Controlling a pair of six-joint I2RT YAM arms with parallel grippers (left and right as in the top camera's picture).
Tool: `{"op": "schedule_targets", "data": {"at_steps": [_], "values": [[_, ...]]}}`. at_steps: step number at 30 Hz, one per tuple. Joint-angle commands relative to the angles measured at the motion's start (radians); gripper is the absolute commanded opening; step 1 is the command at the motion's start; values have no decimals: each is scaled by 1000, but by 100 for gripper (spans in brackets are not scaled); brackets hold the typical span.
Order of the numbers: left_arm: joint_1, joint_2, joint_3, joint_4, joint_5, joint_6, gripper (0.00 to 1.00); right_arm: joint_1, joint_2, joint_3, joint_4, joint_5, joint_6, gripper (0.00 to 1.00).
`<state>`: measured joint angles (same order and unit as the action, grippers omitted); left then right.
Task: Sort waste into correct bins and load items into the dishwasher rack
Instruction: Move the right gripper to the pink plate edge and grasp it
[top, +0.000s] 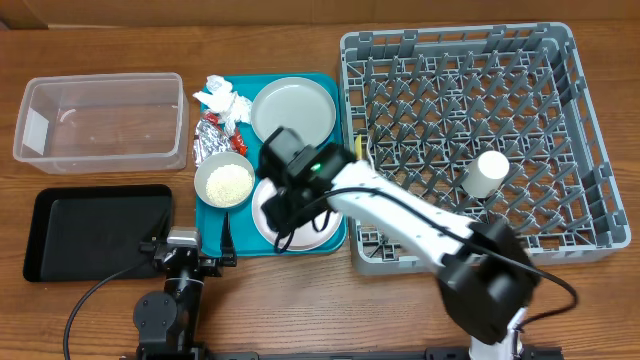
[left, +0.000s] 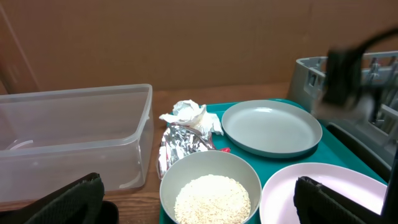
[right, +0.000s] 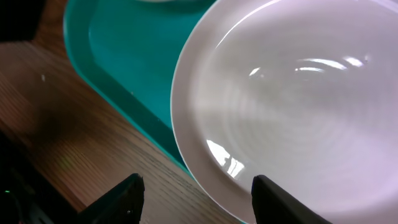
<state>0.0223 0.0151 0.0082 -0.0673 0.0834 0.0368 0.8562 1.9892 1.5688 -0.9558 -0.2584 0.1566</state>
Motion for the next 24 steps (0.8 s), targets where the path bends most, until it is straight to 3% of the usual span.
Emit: {"op": "schedule_targets", "data": {"at_steps": [1,5,9,12,13,15,18,20,24], "values": [[11,-11,-3,-2,11,12,100,57,42,1,33,-4,-23,60],[11,-11,-3,-2,11,12,100,120,107,1,74,113,-34,58],[11,-11,-3,-2,11,12,100,124,143,1,122,154,-34,45],[11,-11,-3,-2,11,12,100,124,175,1,134,169,-33,43],[11,-11,-3,-2,11,12,100,124,177,1,136,172,-34,33],[11,-11,-3,-2,11,12,100,124,177,1,139,172,-34,30],[11,-11,-3,-2,11,12,100,124,176,5,136,172,-34,10],[11,-11,-3,-2,11,12,100,124,175,28,109,181,-34,4],[11,-11,-3,-2,11,12,100,125,173,134,-3,220,-33,4]]}}
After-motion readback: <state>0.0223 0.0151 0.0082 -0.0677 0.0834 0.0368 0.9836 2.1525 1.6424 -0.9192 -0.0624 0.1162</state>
